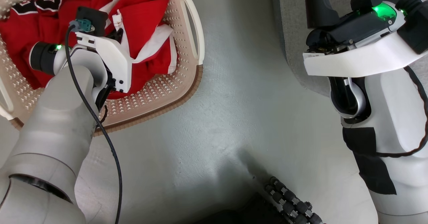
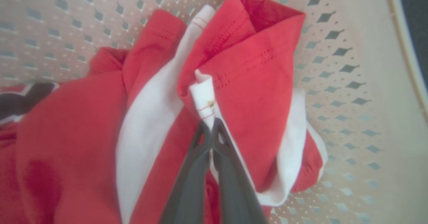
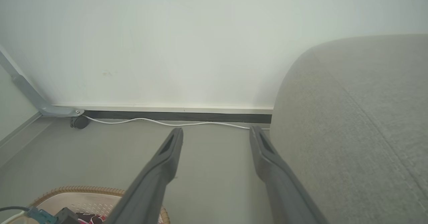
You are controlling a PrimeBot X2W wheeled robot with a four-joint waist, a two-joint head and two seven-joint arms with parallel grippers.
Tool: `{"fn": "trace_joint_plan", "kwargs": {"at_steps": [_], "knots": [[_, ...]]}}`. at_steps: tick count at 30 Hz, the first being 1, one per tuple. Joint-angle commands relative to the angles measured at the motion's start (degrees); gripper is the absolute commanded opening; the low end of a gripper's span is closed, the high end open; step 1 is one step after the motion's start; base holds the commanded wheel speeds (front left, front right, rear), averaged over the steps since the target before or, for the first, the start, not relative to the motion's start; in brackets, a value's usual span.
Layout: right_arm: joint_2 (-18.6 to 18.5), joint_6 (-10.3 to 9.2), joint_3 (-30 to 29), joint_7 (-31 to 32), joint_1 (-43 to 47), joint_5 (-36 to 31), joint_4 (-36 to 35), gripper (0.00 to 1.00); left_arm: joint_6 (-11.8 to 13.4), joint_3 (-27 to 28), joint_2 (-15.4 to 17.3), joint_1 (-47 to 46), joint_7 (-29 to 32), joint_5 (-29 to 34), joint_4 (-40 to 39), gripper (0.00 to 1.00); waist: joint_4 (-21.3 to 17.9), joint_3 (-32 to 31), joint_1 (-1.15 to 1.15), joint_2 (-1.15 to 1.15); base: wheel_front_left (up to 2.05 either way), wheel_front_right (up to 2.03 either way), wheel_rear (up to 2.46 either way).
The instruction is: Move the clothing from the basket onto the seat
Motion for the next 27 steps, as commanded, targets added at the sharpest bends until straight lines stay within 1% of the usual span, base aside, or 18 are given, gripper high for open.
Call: {"fn": "trace_joint_plan", "kwargs": {"at_steps": [1, 7, 8, 12, 22, 27], "knots": [[0.3, 0.4, 0.3, -0.3, 1.9, 0.5, -0.9, 1.0, -0.2, 0.5, 0.6, 0.5, -1.3, -0.6, -0.6, 0.0, 0.2, -0.9, 0.0, 0.0, 0.0, 0.0, 0.0], [0.3, 0.4, -0.5, -0.3, 3.0, -1.4, 1.0, 1.0, -0.4, 0.6, -1.2, 3.9, -6.0, -2.5, -1.4, 0.0, 2.4, -5.4, 0.0, 0.0, 0.0, 0.0, 0.0], [0.3, 0.4, -0.7, -0.3, 3.4, -2.1, 1.7, 1.0, -0.5, 0.2, -1.7, 5.1, -6.8, -3.1, -2.0, 0.0, 3.1, -7.0, 0.0, 0.0, 0.0, 0.0, 0.0], [0.3, 0.4, -1.6, -0.3, 4.4, -4.0, 3.1, 1.0, -0.5, -1.0, -2.5, 7.1, -8.3, -4.2, -3.8, 0.0, 4.8, -10.2, 0.0, 0.0, 0.0, 0.0, 0.0], [0.3, 0.4, -4.8, -0.3, 8.6, -7.8, 6.4, 1.0, -0.5, -2.8, -3.2, 12.5, -11.6, -7.1, -9.0, 0.0, 9.3, -20.4, 0.0, 0.0, 0.0, 0.0, 0.0], [0.1, 0.4, -6.4, -0.3, 11.8, -8.6, 7.9, 1.0, -0.5, -1.1, -2.8, 15.5, -11.7, -6.7, -14.1, 0.0, 11.4, -26.1, 0.0, 0.0, 0.0, 0.0, 0.0]]}}
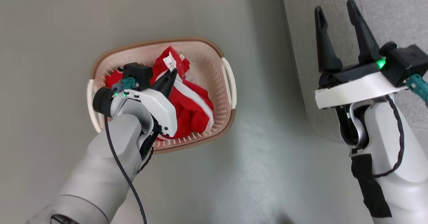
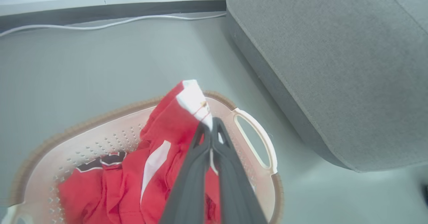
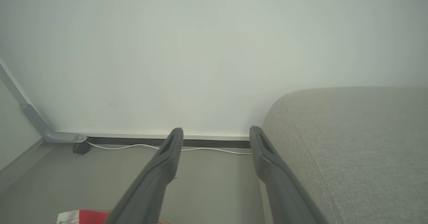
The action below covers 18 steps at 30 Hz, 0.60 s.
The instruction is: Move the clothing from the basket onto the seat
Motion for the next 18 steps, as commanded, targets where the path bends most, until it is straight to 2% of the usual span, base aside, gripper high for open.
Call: {"fn": "trace_joint_plan", "kwargs": {"at_steps": [1, 18], "knots": [[0.0, 0.4, 0.3, -0.3, 2.8, -0.5, -0.8, 1.0, -0.4, 2.0, 1.1, 1.7, -0.7, 0.7, -2.7, 0.0, 2.7, -5.3, 0.0, 0.0, 0.0, 0.0, 0.0], [-1.7, 0.4, -2.5, -0.3, 13.9, -1.3, 3.2, 1.0, -0.4, 13.1, 3.2, 14.8, -0.7, 9.8, -20.4, 0.0, 7.9, -22.5, 0.0, 0.0, 0.0, 0.0, 0.0]]}}
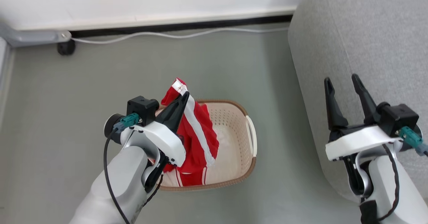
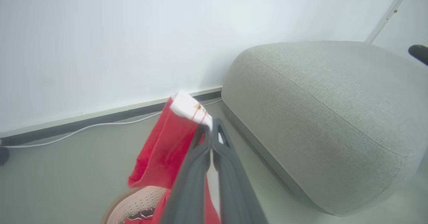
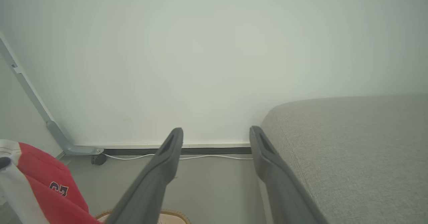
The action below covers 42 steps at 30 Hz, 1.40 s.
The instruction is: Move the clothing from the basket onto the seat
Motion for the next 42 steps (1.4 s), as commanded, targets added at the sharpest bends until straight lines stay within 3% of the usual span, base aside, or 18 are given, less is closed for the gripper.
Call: {"fn": "trace_joint_plan", "kwargs": {"at_steps": [1, 13, 24, 37, 42], "knots": [[-0.3, 0.4, 0.9, -0.3, 0.9, -0.9, -0.9, 1.0, -0.4, 2.2, 1.4, 0.0, -0.6, 0.7, -2.1, 0.0, 1.8, -3.3, 0.0, 0.0, 0.0, 0.0, 0.0], [0.3, 0.4, -0.2, -0.3, 6.6, -0.9, 0.2, 1.0, -0.4, 4.2, 4.6, 2.3, -0.6, 2.6, -12.0, 0.0, 3.1, -9.8, 0.0, 0.0, 0.0, 0.0, 0.0], [0.9, 0.4, -0.2, -0.3, 8.4, -0.7, 1.2, 1.0, -0.4, 3.4, 8.0, -1.2, -0.3, 3.4, -17.4, 0.0, 3.0, -11.6, 0.0, 0.0, 0.0, 0.0, 0.0], [1.2, 0.4, 0.0, -0.3, 8.7, -1.2, 1.7, 1.0, 0.0, 3.0, 8.6, -2.8, 0.6, 3.2, -20.4, 0.0, 2.9, -11.7, 0.0, 0.0, 0.0, 0.0, 0.0], [1.1, 0.4, 3.0, -0.3, 7.3, -0.7, 0.7, 1.0, 0.1, 2.6, 8.3, -3.2, 0.6, 3.2, -21.0, 0.0, 3.1, -11.3, 0.0, 0.0, 0.0, 0.0, 0.0]]}}
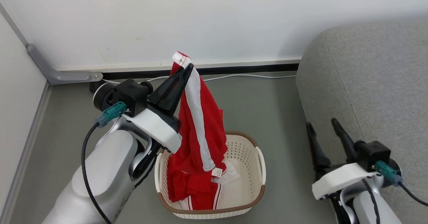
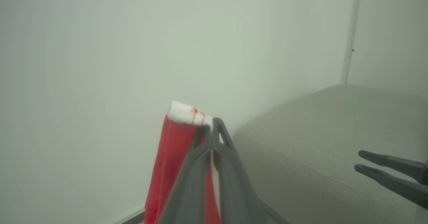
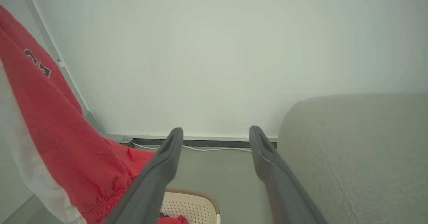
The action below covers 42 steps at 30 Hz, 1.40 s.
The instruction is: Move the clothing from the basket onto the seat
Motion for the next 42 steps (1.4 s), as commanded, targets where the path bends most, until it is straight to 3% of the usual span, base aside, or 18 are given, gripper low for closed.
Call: {"fn": "trace_joint_plan", "kwargs": {"at_steps": [1, 13, 18, 23, 32, 42], "knots": [[-0.1, 0.4, 2.8, -0.3, -2.5, 0.3, -2.1, 1.0, 0.1, 1.9, 1.1, -3.8, 0.2, 0.2, -1.7, 0.0, 0.1, 0.2, 0.0, 0.0, 0.0, 0.0, 0.0], [-3.9, 0.4, 22.9, -0.3, -12.4, 8.1, -1.8, 1.0, 0.1, -0.1, -0.5, -5.5, 0.2, 0.3, -1.6, 0.0, 1.7, 1.2, 0.0, 0.0, 0.0, 0.0, 0.0], [-7.0, 0.4, 34.0, -0.3, -18.5, 15.0, 2.1, 1.0, 0.0, -1.1, -1.2, -6.2, 0.0, 0.0, -2.0, 0.0, 2.7, 1.4, 0.0, 0.0, 0.0, 0.0, 0.0], [-8.1, 0.4, 40.6, -0.3, -21.6, 21.0, 2.0, 1.0, -0.1, -1.9, -1.7, -6.2, -0.2, -0.1, -2.1, 0.0, 3.5, 1.6, 0.0, 0.0, 0.0, 0.0, 0.0], [-8.1, 0.4, 47.7, -0.3, -23.0, 24.9, 2.5, 1.0, -0.2, -3.4, -2.6, -6.8, -0.4, 0.1, -1.9, 0.0, 4.0, 2.0, 0.0, 0.0, 0.0, 0.0, 0.0], [-4.3, 0.4, 44.7, -0.3, -23.1, 20.2, 6.2, 1.0, -0.3, -4.9, -3.6, -7.7, -0.6, -0.2, -1.9, 0.0, 4.1, 2.0, 0.0, 0.0, 0.0, 0.0, 0.0]]}}
